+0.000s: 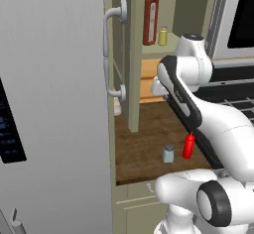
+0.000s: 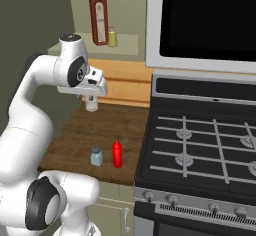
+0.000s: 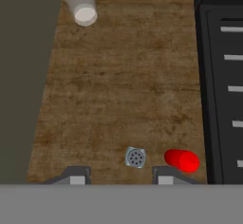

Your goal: Put the shaker and condiment bottle from the counter next to their counterparts in the cabinet.

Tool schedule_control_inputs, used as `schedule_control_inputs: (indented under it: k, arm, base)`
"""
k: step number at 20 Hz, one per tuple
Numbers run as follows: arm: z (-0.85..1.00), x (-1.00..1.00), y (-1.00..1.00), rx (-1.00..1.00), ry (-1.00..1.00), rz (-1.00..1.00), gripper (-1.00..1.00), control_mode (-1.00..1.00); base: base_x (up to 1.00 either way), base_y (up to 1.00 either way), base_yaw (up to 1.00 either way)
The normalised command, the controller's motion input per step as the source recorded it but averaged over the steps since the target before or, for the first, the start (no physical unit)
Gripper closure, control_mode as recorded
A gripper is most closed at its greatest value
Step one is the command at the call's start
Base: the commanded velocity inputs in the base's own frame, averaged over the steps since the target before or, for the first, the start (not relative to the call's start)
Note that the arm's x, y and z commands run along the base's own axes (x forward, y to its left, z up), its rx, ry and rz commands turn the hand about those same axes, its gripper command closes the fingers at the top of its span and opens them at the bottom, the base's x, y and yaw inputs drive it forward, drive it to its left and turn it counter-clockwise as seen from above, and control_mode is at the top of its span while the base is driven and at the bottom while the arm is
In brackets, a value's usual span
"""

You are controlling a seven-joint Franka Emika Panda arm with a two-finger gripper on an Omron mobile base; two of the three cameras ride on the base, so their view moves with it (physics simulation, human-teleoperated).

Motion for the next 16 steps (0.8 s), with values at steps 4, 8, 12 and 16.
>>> schedule_control_inputs:
  k: [4, 8, 12, 16]
  arm:
    - [0.00, -0.11, 0.00, 0.00, -0.01, 0.00, -1.00, -1.00]
    - [0.00, -0.31, -0.02, 0.00, -0.10, 0.00, -1.00, -1.00]
    - [-0.06, -0.37, -0.08, 0.01, -0.06, 0.00, -1.00, -1.00]
    - [-0.17, -0.10, -0.17, 0.01, 0.05, 0.00, -1.00, -1.00]
  base:
    - [0.00, 0.00, 0.00]
    - [0.00, 0.00, 0.00]
    - [0.00, 0.00, 0.00]
    - [0.00, 0.00, 0.00]
